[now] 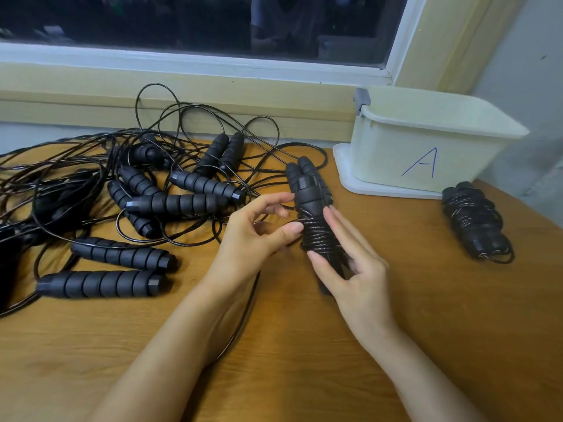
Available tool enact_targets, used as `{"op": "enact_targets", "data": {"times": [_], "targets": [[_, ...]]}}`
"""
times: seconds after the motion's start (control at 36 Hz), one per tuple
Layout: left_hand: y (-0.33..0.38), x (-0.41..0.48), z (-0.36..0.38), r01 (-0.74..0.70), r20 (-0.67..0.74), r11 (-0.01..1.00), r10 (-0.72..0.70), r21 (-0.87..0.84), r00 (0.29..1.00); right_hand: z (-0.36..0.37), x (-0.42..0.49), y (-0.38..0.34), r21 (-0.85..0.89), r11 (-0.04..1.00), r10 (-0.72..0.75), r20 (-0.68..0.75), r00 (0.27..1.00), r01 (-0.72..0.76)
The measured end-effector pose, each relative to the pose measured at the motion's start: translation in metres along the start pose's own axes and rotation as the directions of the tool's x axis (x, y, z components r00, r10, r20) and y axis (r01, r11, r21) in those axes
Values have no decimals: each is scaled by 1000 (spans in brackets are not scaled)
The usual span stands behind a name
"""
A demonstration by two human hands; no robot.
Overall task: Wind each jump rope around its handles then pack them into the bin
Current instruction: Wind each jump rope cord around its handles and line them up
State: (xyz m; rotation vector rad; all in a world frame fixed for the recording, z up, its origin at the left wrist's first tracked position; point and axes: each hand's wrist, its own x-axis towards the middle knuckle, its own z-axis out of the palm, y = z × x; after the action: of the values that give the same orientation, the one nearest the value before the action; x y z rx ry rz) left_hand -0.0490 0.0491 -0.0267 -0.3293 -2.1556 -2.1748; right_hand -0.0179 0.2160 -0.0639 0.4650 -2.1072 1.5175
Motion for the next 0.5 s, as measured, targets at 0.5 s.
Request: {"op": "enact_targets", "data": {"times": [0.5], "targets": [[4,0,-2,208,141,964,-185,-167,972,-5,3,-14,258,952,119,182,976,-164]]}}
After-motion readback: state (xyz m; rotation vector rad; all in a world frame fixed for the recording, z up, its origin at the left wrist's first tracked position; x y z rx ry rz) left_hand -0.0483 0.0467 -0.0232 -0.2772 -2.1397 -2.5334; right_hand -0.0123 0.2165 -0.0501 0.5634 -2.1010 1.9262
